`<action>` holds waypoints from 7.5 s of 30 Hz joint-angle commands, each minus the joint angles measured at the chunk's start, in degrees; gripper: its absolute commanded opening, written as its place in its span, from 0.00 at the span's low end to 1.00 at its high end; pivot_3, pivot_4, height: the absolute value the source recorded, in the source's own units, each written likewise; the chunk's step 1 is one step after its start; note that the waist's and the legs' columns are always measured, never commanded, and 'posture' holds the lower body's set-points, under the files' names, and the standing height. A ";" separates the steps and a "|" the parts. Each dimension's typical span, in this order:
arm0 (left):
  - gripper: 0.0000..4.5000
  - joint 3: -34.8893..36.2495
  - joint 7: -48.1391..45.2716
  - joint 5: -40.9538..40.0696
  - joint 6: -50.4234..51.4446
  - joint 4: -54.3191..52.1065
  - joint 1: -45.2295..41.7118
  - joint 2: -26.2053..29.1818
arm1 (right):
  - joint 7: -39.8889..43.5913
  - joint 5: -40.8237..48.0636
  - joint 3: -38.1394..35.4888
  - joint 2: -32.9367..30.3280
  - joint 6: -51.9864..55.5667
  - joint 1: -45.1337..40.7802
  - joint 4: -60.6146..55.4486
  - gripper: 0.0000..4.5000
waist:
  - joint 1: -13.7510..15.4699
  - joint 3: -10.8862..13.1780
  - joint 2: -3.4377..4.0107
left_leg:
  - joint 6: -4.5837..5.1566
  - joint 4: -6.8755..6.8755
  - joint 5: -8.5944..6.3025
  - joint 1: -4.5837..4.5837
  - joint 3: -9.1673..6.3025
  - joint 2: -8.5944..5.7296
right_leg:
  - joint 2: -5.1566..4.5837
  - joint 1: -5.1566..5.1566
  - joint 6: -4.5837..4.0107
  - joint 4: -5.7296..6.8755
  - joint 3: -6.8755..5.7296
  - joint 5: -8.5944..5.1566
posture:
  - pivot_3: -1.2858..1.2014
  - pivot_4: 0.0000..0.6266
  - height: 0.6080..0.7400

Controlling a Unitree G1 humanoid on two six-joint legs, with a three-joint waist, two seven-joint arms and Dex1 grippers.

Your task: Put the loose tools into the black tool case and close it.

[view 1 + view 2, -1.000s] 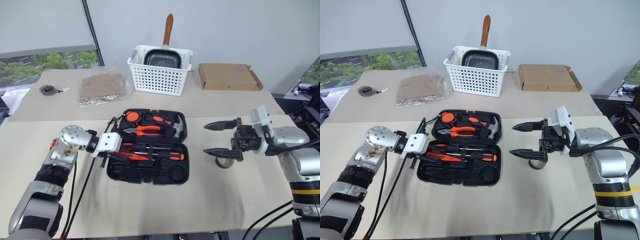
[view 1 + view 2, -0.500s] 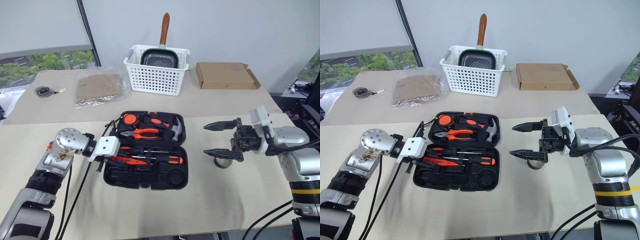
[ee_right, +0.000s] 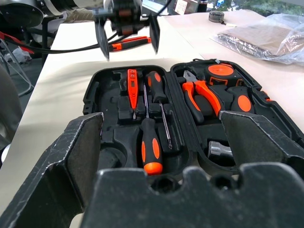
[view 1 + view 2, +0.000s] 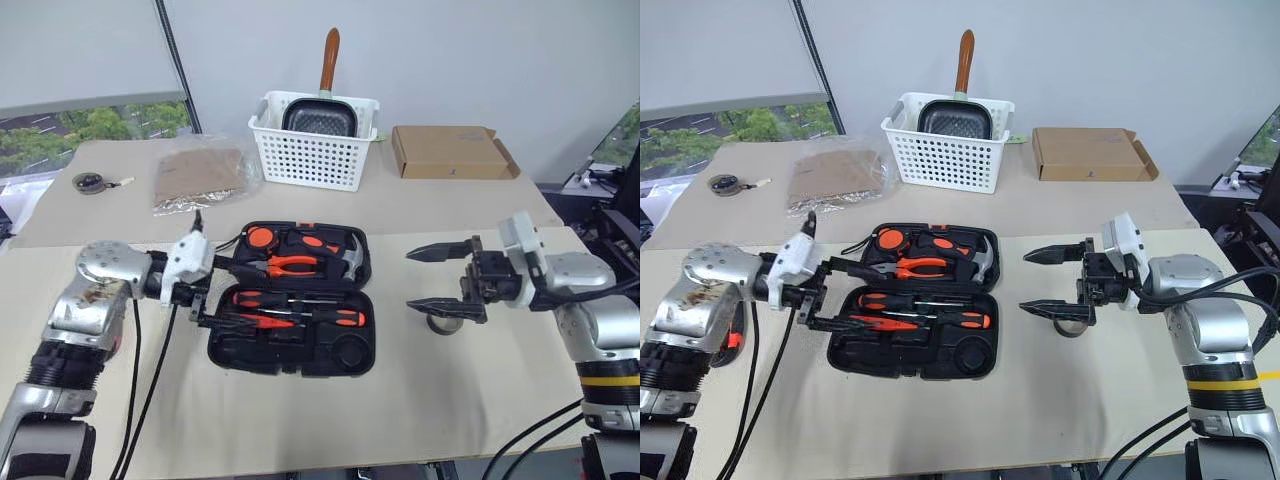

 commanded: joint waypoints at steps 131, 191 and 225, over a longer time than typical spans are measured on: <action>0.40 40.36 73.00 -1.93 28.49 -11.45 32.19 -16.97 | 11.51 -3.30 7.11 8.69 -13.88 -19.91 23.73 1.00 | 0.00 -0.13 0.17 | -0.27 -0.14 0.00 0.12 -0.03 0.04 | -0.23 -0.05 -0.49 0.00 0.00 0.40 | 0.52 0.24 0.70; 0.76 -10.26 -2.73 13.06 -22.50 0.30 6.75 1.47 | 3.40 1.91 -4.00 -2.79 -5.00 8.96 -3.60 1.00 | 0.10 -0.04 0.08 | 0.01 -0.24 0.02 0.07 0.23 0.05 | -0.05 -0.10 -0.13 -0.12 0.02 0.14 | 0.52 0.24 0.70; 0.00 -12.17 -4.10 10.54 -19.45 8.20 2.94 -7.75 | 2.53 1.54 -3.92 -2.65 -5.27 8.63 -3.49 1.00 | 0.09 -0.04 0.07 | 0.04 -0.05 0.03 0.09 0.18 0.02 | -0.01 0.01 -0.11 -0.08 0.08 0.16 | 0.52 0.24 0.70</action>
